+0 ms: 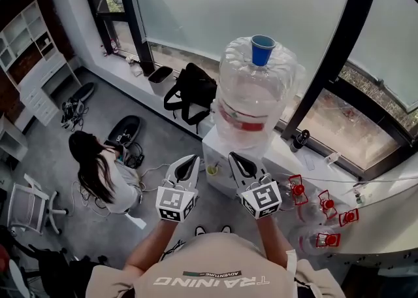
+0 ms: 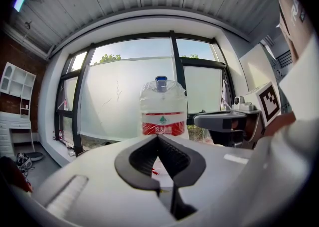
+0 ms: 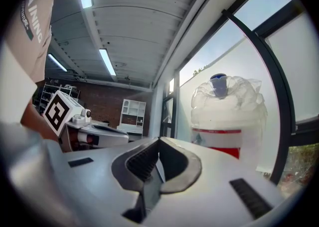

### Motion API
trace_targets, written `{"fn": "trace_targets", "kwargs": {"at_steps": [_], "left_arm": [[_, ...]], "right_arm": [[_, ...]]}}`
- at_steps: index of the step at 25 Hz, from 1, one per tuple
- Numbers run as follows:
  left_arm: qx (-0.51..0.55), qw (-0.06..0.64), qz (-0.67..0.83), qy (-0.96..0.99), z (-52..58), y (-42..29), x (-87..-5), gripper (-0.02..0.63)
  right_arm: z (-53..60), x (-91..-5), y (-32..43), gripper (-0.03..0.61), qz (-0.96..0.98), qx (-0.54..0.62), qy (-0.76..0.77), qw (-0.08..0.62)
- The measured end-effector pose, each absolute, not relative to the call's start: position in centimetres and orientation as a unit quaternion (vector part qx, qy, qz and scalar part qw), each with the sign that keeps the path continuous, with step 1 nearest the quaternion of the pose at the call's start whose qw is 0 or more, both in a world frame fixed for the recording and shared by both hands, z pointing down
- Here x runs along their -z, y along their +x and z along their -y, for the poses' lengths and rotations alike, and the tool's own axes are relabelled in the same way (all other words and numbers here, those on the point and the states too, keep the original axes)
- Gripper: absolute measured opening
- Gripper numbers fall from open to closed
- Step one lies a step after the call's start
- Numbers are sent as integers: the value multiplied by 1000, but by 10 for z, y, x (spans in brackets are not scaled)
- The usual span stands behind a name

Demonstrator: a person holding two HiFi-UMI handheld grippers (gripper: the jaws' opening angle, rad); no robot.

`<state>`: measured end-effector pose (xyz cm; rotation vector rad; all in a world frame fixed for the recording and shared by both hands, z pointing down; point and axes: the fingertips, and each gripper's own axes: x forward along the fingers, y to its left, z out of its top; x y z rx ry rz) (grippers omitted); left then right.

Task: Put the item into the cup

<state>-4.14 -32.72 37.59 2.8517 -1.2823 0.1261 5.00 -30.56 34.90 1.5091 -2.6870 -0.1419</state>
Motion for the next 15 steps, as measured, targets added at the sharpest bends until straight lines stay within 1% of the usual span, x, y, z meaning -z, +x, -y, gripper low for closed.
{"fn": "trace_targets", "kwargs": {"at_steps": [6, 15], "left_arm": [[-58, 17, 406, 912, 311, -40, -389, 8], [-65, 33, 406, 911, 306, -43, -405, 8]], "right_arm": [[302, -363, 50, 11, 868, 31, 495, 20], [297, -375, 50, 11, 866, 25, 498, 29]]}}
